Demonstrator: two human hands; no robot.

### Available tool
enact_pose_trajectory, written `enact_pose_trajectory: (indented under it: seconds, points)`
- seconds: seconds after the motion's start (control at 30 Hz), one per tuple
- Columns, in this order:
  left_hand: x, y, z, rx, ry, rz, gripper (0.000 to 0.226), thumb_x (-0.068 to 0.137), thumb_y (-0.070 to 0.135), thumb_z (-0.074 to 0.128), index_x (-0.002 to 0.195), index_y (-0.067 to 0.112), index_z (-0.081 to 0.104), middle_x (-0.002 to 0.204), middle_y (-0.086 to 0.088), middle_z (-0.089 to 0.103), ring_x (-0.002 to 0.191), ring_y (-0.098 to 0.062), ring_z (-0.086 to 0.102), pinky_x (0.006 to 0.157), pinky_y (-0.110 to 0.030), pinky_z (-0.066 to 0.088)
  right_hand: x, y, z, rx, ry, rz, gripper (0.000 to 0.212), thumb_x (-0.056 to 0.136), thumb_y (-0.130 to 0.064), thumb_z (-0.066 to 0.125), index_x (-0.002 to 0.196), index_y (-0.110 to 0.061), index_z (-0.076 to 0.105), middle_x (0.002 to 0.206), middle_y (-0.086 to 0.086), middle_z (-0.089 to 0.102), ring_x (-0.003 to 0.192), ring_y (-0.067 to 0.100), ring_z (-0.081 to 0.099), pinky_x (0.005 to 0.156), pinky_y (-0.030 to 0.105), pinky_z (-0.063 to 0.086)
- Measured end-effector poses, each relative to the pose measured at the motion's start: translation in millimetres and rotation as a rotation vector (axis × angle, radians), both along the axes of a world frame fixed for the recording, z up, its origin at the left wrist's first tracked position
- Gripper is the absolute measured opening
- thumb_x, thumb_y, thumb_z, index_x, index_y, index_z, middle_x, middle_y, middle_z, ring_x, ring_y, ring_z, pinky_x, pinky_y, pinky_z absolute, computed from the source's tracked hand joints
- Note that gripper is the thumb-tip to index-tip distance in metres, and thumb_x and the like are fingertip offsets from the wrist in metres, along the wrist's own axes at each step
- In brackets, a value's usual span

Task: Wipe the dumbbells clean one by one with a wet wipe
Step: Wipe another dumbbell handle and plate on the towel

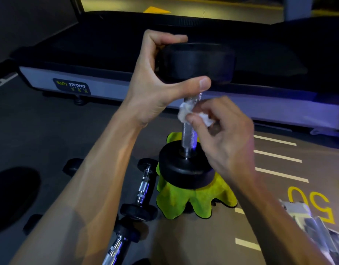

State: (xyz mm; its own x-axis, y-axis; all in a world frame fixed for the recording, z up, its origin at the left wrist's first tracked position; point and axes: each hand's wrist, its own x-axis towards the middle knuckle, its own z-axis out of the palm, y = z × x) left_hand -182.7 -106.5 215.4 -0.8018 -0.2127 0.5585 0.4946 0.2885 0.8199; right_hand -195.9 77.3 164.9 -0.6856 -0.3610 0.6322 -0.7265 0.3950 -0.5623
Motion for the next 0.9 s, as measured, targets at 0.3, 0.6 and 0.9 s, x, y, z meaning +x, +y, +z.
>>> enact_pose_trajectory:
  seconds: [0.3,0.6,0.9]
  points:
    - [0,12,6,0.150,-0.093,-0.005,0.032,0.092,0.043,0.067,0.116,0.027,0.055,0.129,0.003,0.062,0.109,-0.004,0.064,0.081,-0.032,0.058,-12,-1,17,-0.043,0.087,-0.094,0.010,0.095,-0.031,0.076,0.091,-0.022,0.075,0.084,-0.003,0.067,0.077,0.017,0.062,0.070,0.039,0.051]
    - [-4,-3,9,-0.090,0.036,0.026,0.022,0.100,0.032,0.068,0.112,0.024,0.051,0.131,-0.022,0.064,0.118,-0.027,0.063,0.099,-0.039,0.052,7,6,-8,-0.061,0.019,-0.094,0.008,0.096,-0.022,0.077,0.103,-0.022,0.081,0.096,-0.005,0.072,0.081,0.001,0.059,0.074,0.009,0.042]
    - [0,1,18,-0.362,0.052,0.041,0.028,0.109,0.021,0.057,0.133,0.008,0.064,0.122,-0.011,0.065,0.110,-0.008,0.060,0.094,-0.023,0.045,11,17,-18,-0.024,0.071,-0.159,0.013,0.098,-0.021,0.071,0.108,-0.024,0.080,0.092,-0.001,0.069,0.070,0.009,0.061,0.061,0.038,0.054]
